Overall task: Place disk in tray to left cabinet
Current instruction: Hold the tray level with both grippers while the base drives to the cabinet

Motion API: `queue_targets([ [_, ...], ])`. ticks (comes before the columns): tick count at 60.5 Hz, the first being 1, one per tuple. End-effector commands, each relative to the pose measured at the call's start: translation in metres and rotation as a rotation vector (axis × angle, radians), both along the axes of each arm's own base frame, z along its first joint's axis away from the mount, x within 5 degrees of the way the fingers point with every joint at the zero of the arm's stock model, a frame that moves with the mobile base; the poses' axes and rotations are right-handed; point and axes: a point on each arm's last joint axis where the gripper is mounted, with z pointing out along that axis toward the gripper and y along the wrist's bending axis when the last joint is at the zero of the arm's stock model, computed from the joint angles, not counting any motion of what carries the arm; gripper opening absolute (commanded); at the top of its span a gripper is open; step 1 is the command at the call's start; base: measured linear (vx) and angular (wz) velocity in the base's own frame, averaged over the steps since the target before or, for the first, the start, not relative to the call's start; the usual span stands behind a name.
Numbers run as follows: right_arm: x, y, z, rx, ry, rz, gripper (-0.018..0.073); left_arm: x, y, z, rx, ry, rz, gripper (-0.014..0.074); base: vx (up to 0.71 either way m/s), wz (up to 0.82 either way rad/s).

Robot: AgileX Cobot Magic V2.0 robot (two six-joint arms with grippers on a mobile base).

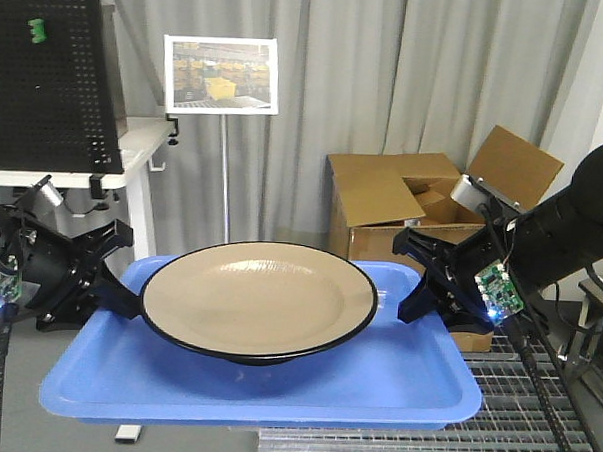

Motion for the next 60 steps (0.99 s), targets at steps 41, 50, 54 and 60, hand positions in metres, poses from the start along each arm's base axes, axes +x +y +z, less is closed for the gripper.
queue_targets([
  [41,-0.0154,0.021,0.0412,0.211,-0.089,0.032,-0.0006,-0.016,-0.0211,0.0427,-0.224,-0.07,-0.025,0.0,0.37,-0.26],
  [50,-0.0153,0.021,0.0412,0.211,-0.09,0.031,-0.0006,-0.016,-0.0211,0.0427,-0.224,-0.07,-0.025,0.0,0.24,-0.59],
  [54,-0.0153,0.021,0.0412,0.211,-0.09,0.031,-0.0006,-0.016,-0.0211,0.0427,-0.224,-0.07,-0.025,0.0,0.2,-0.69],
  [60,-0.0153,0.021,0.0412,0.211,-0.09,0.031,-0.0006,-0.016,-0.0211,0.0427,-0.224,-0.07,-0.025,0.0,0.19,-0.73],
])
